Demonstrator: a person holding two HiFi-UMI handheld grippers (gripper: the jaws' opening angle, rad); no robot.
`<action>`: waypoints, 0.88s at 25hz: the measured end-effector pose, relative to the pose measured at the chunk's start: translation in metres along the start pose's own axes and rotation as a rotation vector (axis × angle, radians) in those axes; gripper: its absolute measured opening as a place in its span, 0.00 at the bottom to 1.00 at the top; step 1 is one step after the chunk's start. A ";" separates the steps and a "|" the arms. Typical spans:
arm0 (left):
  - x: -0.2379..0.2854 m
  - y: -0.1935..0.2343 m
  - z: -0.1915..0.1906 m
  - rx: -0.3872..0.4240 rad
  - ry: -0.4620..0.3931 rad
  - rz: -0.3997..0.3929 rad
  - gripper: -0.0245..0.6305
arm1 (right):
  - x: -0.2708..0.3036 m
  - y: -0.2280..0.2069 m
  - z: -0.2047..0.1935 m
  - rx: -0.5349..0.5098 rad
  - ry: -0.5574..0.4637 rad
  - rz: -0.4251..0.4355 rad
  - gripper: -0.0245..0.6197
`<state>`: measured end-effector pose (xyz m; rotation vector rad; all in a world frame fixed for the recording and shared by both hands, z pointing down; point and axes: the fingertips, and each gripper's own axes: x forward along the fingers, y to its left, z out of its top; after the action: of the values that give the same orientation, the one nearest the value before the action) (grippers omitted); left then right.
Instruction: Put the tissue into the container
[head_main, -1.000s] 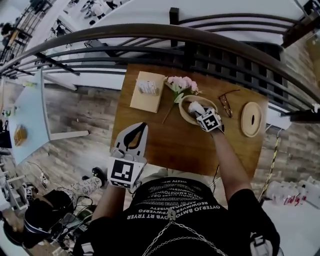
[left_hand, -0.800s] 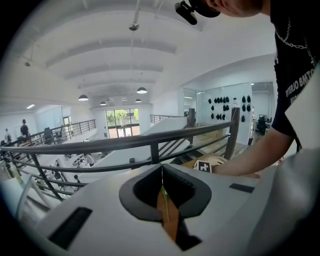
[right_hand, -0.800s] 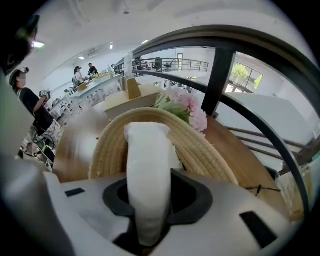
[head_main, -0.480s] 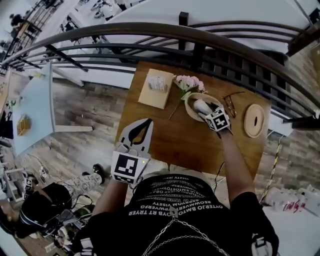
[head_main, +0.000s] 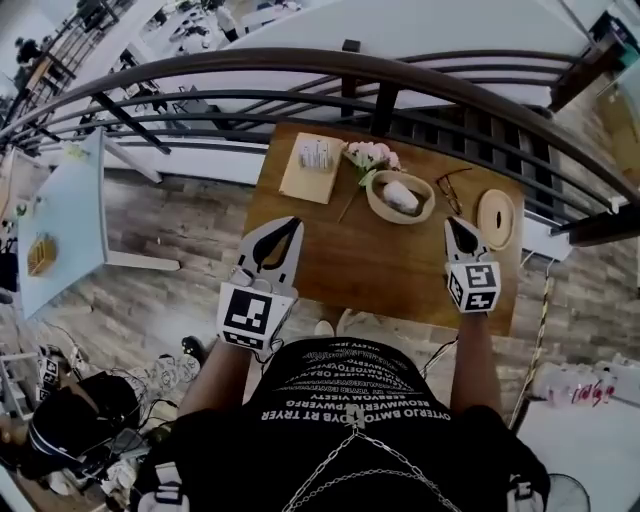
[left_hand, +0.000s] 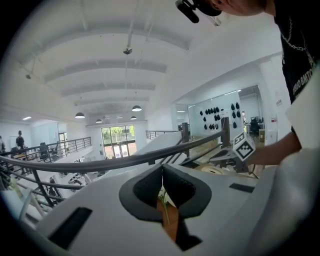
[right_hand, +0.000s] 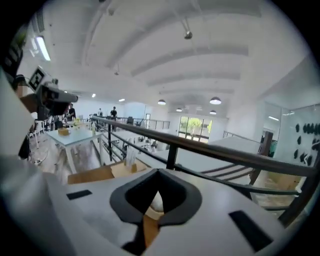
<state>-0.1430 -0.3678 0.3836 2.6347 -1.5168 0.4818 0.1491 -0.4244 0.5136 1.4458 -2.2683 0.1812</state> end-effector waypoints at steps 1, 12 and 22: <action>-0.007 0.003 0.000 0.001 -0.012 0.003 0.08 | -0.020 0.007 0.014 0.000 -0.055 -0.019 0.06; -0.059 -0.014 -0.004 0.007 -0.059 -0.054 0.08 | -0.154 0.069 0.060 -0.019 -0.240 -0.121 0.06; -0.072 -0.024 0.007 0.005 -0.110 -0.056 0.08 | -0.164 0.080 0.058 -0.029 -0.234 -0.090 0.06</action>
<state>-0.1541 -0.2968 0.3578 2.7418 -1.4671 0.3420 0.1191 -0.2724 0.4010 1.6238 -2.3691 -0.0519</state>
